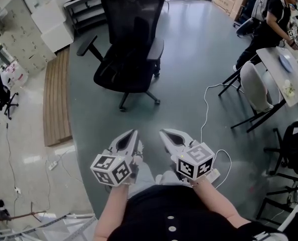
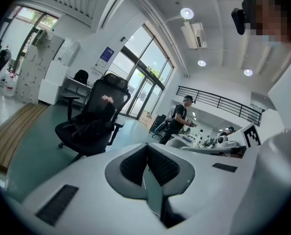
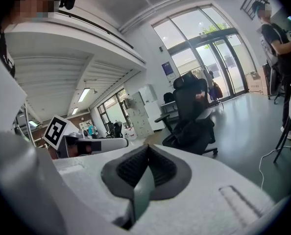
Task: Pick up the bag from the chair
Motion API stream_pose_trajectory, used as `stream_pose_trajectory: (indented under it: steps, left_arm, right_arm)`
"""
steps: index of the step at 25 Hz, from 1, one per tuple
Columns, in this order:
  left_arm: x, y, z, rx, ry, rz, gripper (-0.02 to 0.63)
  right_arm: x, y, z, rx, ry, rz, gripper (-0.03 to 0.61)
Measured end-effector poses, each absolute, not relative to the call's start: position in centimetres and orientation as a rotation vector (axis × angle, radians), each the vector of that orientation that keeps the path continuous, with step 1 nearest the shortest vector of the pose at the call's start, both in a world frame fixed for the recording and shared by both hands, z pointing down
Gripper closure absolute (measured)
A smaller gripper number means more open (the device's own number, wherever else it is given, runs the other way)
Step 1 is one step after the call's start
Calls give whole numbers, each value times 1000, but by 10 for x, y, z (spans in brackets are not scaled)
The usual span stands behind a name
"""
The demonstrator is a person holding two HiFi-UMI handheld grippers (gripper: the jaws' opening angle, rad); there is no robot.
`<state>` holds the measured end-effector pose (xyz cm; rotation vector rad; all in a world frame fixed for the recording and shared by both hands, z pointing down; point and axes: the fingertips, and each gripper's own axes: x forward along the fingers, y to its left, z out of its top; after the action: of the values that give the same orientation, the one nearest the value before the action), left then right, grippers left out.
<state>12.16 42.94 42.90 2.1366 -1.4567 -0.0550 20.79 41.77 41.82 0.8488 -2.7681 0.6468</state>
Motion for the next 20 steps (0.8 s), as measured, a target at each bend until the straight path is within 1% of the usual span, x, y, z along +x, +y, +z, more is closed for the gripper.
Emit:
stream_pose_trajectory:
  steps: [7,15,20]
  left_arm:
    - [70,354,422,2164,-1398,-55,595]
    - [-14,256,406,2196,-1352,-78,595]
    - [-36,207,405,2255,-1238,-63,595]
  right_arm:
    - [160,339,416,930,-2754,659,580]
    - [85,246,398,1023,-2760,605,580]
    - [51,201,394,1090,-2750,608,580]
